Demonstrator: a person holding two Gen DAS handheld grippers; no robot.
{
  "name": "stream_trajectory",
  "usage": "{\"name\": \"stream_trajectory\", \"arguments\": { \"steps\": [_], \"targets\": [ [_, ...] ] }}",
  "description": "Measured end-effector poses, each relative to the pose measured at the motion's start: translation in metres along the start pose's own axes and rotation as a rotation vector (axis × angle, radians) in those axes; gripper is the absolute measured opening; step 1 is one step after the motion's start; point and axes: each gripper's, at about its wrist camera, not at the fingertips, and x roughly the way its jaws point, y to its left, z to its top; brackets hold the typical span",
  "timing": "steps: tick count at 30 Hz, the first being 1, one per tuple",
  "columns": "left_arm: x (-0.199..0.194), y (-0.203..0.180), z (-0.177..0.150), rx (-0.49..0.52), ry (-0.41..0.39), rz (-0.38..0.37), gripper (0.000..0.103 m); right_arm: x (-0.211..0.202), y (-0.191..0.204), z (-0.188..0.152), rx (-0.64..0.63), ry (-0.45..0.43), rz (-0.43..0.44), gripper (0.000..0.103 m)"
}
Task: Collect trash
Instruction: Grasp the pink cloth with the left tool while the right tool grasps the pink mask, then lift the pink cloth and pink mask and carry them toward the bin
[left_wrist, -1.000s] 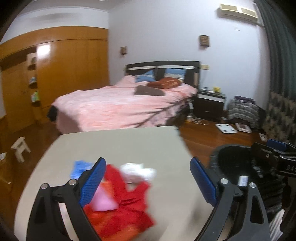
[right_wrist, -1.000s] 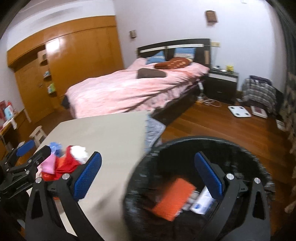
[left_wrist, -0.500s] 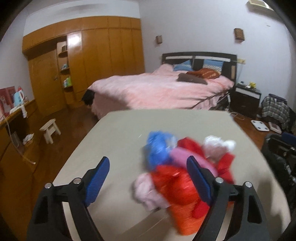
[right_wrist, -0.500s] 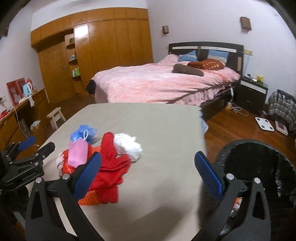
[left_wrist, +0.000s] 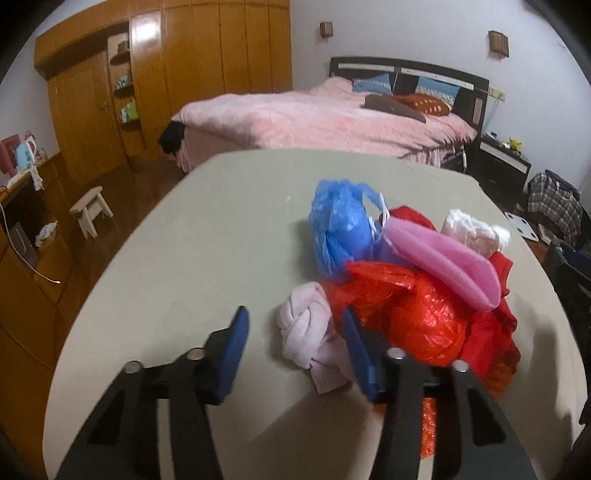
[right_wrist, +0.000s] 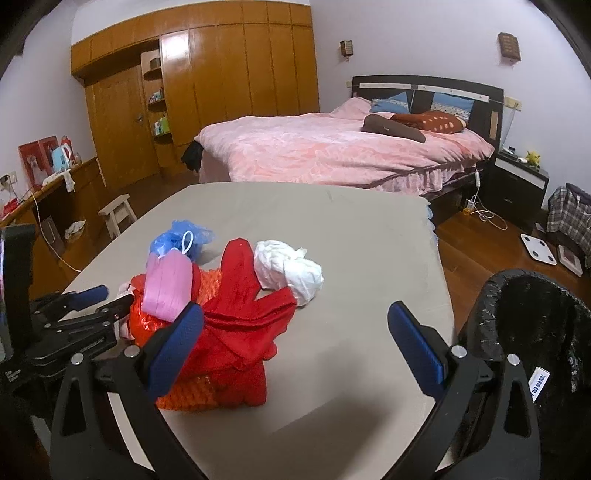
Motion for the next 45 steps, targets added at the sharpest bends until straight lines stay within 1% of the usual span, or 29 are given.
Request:
{"name": "stream_trajectory", "arguments": {
  "steps": [1,2,3,6,8,12,14,18,21,24,26,28,29,30,31,32,34,37,39,45],
  "targets": [
    [0.002,0.0,0.0,0.002,0.013,-0.008,0.037,0.0,0.0,0.0,-0.001,0.001,0.001,0.097],
    [0.004,0.0,0.0,0.003,0.02,-0.017,0.033,0.0,0.001,-0.001,-0.002,0.003,0.002,0.097],
    [0.006,0.0,0.0,0.005,0.029,-0.031,0.026,0.0,0.001,-0.001,-0.003,0.005,0.003,0.097],
    [0.002,0.0,0.0,-0.001,0.019,-0.036,0.025,0.0,0.004,0.001,-0.009,0.004,0.008,0.097],
    [-0.003,0.002,0.001,-0.014,-0.001,-0.044,0.025,0.0,0.006,0.002,-0.012,-0.001,0.014,0.097],
    [-0.015,0.008,0.006,-0.038,-0.042,-0.038,0.024,-0.001,0.013,0.008,-0.008,-0.011,0.052,0.097],
    [-0.022,0.01,0.008,-0.042,-0.058,-0.028,0.024,0.001,0.021,0.011,-0.02,-0.013,0.071,0.095],
    [-0.031,0.016,0.013,-0.034,-0.083,-0.011,0.024,0.007,0.038,0.015,-0.04,0.001,0.128,0.083],
    [-0.034,0.023,0.015,-0.034,-0.097,0.003,0.024,0.011,0.051,0.018,-0.054,0.011,0.156,0.082],
    [-0.036,0.027,0.017,-0.04,-0.108,0.013,0.024,0.014,0.061,0.018,-0.061,0.02,0.181,0.078],
    [-0.036,0.029,0.019,-0.046,-0.111,0.015,0.024,0.018,0.067,0.019,-0.075,0.031,0.188,0.074],
    [-0.036,0.032,0.021,-0.051,-0.112,0.013,0.024,0.023,0.071,0.018,-0.082,0.05,0.198,0.063],
    [-0.036,0.032,0.021,-0.052,-0.114,0.013,0.024,0.024,0.071,0.017,-0.08,0.057,0.203,0.061],
    [-0.036,0.032,0.022,-0.052,-0.116,0.013,0.024,0.027,0.073,0.016,-0.075,0.068,0.211,0.056],
    [-0.037,0.032,0.02,-0.051,-0.119,0.013,0.024,0.028,0.073,0.014,-0.072,0.076,0.218,0.048],
    [-0.038,0.032,0.021,-0.05,-0.122,0.013,0.024,0.03,0.074,0.014,-0.069,0.089,0.229,0.044],
    [-0.04,0.031,0.022,-0.046,-0.13,0.015,0.024,0.032,0.076,0.012,-0.069,0.105,0.249,0.026],
    [-0.042,0.031,0.022,-0.044,-0.136,0.015,0.024,0.03,0.077,0.011,-0.065,0.114,0.281,0.017],
    [-0.043,0.029,0.022,-0.043,-0.14,0.015,0.024,0.027,0.078,0.012,-0.068,0.105,0.294,0.013],
    [-0.051,0.023,0.026,-0.037,-0.157,0.012,0.024,0.01,0.073,0.022,-0.059,0.061,0.301,0.011]
  ]
}}
